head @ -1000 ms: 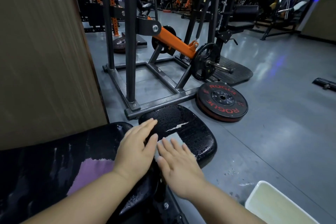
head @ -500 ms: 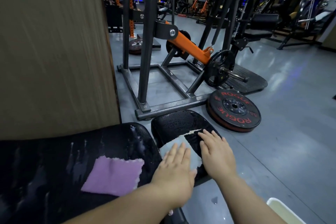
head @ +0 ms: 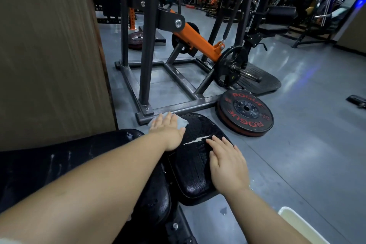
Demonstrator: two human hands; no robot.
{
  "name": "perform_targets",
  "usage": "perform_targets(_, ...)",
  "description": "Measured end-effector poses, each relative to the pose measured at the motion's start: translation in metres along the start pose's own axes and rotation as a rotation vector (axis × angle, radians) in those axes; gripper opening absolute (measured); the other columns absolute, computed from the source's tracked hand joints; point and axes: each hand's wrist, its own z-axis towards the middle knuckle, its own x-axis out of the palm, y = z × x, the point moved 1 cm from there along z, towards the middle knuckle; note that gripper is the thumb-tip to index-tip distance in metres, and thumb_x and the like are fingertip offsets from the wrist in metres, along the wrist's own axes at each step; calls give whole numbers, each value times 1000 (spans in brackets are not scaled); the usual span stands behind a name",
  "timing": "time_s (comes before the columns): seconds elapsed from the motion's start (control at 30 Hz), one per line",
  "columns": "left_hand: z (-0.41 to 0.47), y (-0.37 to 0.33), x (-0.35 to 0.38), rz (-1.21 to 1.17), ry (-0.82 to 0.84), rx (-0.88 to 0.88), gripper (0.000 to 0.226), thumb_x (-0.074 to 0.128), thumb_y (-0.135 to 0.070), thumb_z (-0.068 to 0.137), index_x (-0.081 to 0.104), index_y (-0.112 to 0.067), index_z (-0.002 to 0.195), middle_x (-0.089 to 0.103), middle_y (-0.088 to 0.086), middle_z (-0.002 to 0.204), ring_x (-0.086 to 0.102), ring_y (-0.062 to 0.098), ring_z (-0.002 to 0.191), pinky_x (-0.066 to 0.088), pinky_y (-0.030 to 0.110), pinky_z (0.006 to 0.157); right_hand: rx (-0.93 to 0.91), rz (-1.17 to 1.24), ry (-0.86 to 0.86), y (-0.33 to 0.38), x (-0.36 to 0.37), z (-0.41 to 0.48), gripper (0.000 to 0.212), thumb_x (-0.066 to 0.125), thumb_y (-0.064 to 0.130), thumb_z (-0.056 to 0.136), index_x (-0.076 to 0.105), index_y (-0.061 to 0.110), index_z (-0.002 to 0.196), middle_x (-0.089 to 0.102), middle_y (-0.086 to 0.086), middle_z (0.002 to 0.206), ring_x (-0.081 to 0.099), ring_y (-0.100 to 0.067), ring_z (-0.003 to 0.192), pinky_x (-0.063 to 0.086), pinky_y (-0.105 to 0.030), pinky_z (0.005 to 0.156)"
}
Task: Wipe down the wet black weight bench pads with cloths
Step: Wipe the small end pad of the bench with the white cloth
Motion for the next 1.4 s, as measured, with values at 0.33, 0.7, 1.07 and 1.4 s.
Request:
perform_targets(0.33,-86,-21,25,81,149,253,73,18,-53,102,-19,-16,153,-30,-1,157,-31,21,143,-18,37,117,79,20,-5,2,-4,-3,55,18,34,91,42,37,141,32,21,151,16,-7,145,7,-35,119)
perform_targets(0.7,-96,-29,32,145,190,334,61,10,-49,104,-16,-25,153,-26,-9,158,-28,14,144,-18,34,117,72,65,34,-2,-7,-4,52,25,24,95,39,33,144,28,18,153,13,-7,145,8,-32,118)
perform_targets(1.07,5,-27,-3,71,86,163,64,7,-54,102,-8,-23,156,-16,-7,162,-18,17,148,-10,38,120,78,65,-24,-3,0,-3,68,15,30,81,41,36,142,31,21,151,15,-6,145,11,-33,119)
perform_targets(1.4,-81,-37,20,191,195,436,70,14,-58,100,-17,-23,153,-25,-9,158,-28,12,143,-16,34,118,89,112,-88,-8,7,-3,70,7,41,85,37,25,146,38,12,150,20,-9,144,14,-33,118)
